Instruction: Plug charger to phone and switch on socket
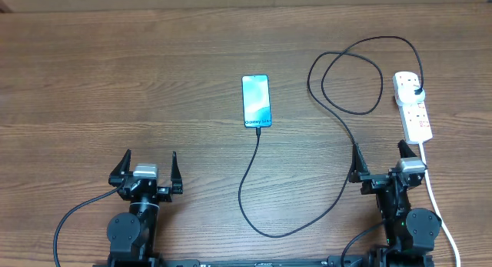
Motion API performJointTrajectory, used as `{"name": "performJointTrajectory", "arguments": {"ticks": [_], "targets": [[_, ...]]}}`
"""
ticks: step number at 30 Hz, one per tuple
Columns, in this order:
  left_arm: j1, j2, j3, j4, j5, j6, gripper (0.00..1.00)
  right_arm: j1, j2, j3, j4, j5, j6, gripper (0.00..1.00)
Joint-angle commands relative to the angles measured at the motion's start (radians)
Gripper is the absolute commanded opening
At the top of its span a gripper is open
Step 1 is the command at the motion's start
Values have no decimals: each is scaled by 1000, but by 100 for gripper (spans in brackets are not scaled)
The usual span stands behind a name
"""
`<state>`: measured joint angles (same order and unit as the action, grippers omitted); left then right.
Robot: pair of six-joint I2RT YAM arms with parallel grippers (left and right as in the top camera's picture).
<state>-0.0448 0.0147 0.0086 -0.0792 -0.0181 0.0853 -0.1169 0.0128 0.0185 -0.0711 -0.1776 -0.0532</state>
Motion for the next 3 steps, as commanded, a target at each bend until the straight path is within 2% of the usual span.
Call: {"name": "performJointTrajectory", "arguments": {"ticks": [1, 3], "targets": [[7, -11, -3, 1, 11, 1, 100, 6, -10, -11, 4, -3, -6, 100], [7, -11, -3, 1, 11, 1, 99, 6, -10, -11, 4, -3, -6, 100]]}}
